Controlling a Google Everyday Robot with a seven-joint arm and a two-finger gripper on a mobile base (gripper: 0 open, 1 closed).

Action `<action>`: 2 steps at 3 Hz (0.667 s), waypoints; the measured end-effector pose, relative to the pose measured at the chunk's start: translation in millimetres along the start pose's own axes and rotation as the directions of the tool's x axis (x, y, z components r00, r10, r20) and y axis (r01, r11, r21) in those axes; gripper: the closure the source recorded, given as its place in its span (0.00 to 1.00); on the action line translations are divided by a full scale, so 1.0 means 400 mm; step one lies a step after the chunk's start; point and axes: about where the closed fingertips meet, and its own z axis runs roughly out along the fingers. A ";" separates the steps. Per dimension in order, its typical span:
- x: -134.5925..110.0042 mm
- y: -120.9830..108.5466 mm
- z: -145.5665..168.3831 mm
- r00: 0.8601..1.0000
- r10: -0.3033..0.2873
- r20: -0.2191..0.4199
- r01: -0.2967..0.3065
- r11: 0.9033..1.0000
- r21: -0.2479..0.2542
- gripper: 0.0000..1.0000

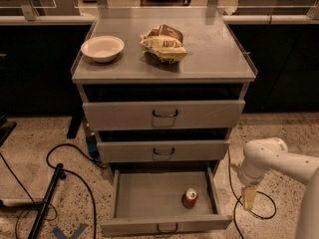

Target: Pick coke can from bottom drawer and place on counter

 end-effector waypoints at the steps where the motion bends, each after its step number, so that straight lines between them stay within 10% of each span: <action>1: -0.084 -0.002 0.142 0.988 -0.084 0.128 0.097 0.990 -0.099 0.00; 2: -0.082 0.002 0.169 0.983 -0.114 0.143 0.130 0.986 -0.106 0.00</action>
Offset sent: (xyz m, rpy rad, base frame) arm 0.0015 0.0319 -0.0500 0.1022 0.0973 0.0874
